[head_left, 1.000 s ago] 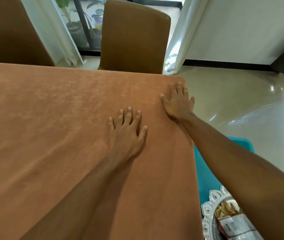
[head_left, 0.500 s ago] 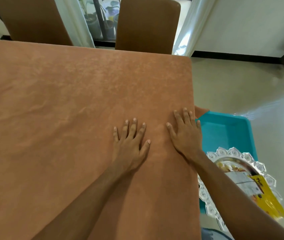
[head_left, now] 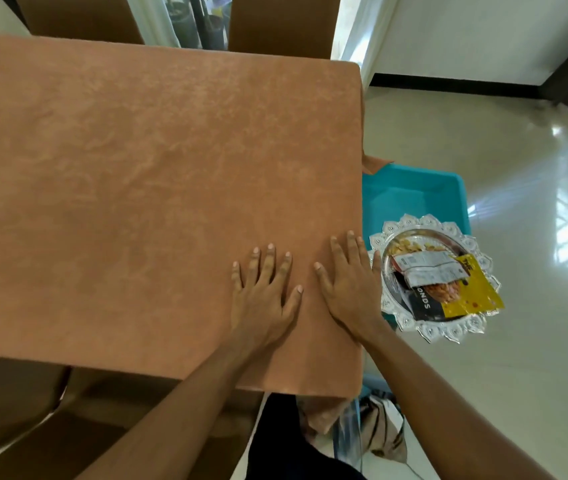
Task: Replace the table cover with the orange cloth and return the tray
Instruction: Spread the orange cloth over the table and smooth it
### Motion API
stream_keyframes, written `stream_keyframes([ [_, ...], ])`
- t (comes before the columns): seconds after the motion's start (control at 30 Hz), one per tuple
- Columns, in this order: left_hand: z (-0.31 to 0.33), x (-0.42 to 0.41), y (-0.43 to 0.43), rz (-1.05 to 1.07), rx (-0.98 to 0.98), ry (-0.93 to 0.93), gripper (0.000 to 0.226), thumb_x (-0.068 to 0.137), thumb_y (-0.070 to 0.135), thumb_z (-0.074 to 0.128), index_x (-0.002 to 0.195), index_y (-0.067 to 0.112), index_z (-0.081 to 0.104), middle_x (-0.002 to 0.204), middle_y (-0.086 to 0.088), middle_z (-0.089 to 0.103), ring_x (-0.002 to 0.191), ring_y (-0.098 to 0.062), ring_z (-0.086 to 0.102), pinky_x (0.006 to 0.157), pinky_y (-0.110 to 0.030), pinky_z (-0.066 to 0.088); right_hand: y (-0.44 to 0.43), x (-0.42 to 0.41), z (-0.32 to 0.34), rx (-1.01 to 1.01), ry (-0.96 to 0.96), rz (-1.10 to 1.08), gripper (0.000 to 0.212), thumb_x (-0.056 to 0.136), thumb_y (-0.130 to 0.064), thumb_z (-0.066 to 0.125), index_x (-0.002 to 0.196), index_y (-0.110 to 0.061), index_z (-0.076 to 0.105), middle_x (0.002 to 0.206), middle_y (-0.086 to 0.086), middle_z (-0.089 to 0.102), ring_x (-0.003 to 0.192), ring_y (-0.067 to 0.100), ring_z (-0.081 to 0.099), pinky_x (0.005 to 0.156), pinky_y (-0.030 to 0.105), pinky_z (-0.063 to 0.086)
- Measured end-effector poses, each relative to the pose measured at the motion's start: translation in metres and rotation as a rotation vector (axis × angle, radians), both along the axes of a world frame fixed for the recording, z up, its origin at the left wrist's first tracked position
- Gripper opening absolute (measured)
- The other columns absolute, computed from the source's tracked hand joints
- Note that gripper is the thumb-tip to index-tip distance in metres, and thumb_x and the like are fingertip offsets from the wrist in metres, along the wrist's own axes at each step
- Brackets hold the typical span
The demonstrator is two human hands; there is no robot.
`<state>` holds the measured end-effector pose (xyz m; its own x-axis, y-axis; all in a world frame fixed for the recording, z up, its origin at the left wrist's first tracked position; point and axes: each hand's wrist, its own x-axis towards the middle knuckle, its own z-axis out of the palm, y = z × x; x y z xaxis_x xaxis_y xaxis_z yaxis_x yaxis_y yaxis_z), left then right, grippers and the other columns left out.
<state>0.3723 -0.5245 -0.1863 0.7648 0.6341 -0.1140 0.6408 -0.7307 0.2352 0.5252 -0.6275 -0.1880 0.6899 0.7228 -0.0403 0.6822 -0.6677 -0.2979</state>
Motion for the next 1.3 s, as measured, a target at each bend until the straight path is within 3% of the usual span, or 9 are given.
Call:
stream_keyframes([
  [0.17,-0.001,-0.032,-0.049,0.002,0.001,0.004,0.066,0.100,0.058,0.021,0.159,0.032,0.006,0.168,-0.001,0.003,0.154,-0.023,-0.005,0.121,-0.057,-0.004,-0.005,-0.033,0.006,0.054,0.039,0.119,0.059,0.102,-0.056,0.032,0.153,-0.026,0.040,0.166,0.008,0.024,0.154,0.026,0.017,0.125,0.049,0.011],
  [0.53,0.003,-0.063,-0.091,-0.045,-0.103,0.044,0.071,0.099,0.064,0.020,0.159,0.032,-0.001,0.166,0.003,-0.012,0.152,-0.018,-0.018,0.121,-0.055,-0.007,-0.059,-0.065,-0.003,-0.011,0.000,0.163,0.062,0.104,-0.060,0.021,0.160,-0.032,0.023,0.170,0.003,0.013,0.156,0.023,0.009,0.126,0.049,0.007],
  [0.67,0.015,-0.067,-0.070,0.032,-0.172,-0.096,0.062,0.099,0.059,0.026,0.155,0.030,0.026,0.165,0.005,0.017,0.153,-0.014,0.002,0.122,-0.053,0.004,-0.048,-0.074,0.010,0.025,0.034,0.056,0.059,0.103,-0.057,0.030,0.153,-0.026,0.038,0.166,0.010,0.023,0.155,0.026,0.016,0.126,0.051,0.009],
  [0.77,0.018,-0.075,-0.038,0.111,-0.150,-0.162,0.061,0.098,0.055,0.030,0.151,0.026,0.036,0.161,0.001,0.030,0.152,-0.018,0.015,0.122,-0.052,0.009,-0.024,-0.096,0.017,0.067,0.098,0.144,0.056,0.105,-0.054,0.030,0.154,-0.027,0.035,0.167,0.006,0.019,0.155,0.023,0.013,0.126,0.049,0.008],
  [0.87,0.019,-0.089,0.004,0.151,-0.087,-0.095,0.063,0.098,0.056,0.027,0.154,0.029,0.030,0.165,0.001,0.020,0.154,-0.022,0.006,0.121,-0.055,0.001,-0.011,-0.116,0.007,0.022,0.064,0.209,0.058,0.104,-0.058,0.026,0.155,-0.031,0.033,0.168,0.004,0.017,0.156,0.022,0.011,0.126,0.051,0.005],
  [1.03,0.013,-0.131,0.066,0.201,-0.066,0.077,0.068,0.099,0.063,0.022,0.159,0.034,0.008,0.168,-0.001,-0.004,0.153,-0.027,-0.011,0.117,-0.064,-0.008,-0.029,-0.114,-0.003,-0.010,-0.004,0.098,0.062,0.103,-0.063,0.028,0.157,-0.032,0.030,0.168,0.004,0.017,0.155,0.024,0.014,0.126,0.050,0.008],
  [1.2,0.003,-0.156,0.056,0.123,-0.031,0.086,0.072,0.095,0.068,0.012,0.158,0.037,-0.004,0.167,0.001,-0.014,0.152,-0.027,-0.018,0.117,-0.061,-0.013,-0.056,-0.110,-0.001,-0.069,-0.009,-0.118,0.070,0.102,-0.066,0.025,0.161,-0.028,0.021,0.169,0.008,0.013,0.156,0.027,0.009,0.125,0.052,0.008],
  [1.3,0.005,-0.161,0.032,0.007,-0.006,0.094,0.072,0.095,0.068,0.010,0.158,0.036,-0.006,0.166,0.000,-0.015,0.152,-0.028,-0.016,0.117,-0.060,-0.014,-0.040,-0.125,0.011,-0.066,0.019,-0.217,0.066,0.103,-0.063,0.027,0.157,-0.025,0.028,0.168,0.011,0.016,0.155,0.028,0.010,0.125,0.053,0.008],
])
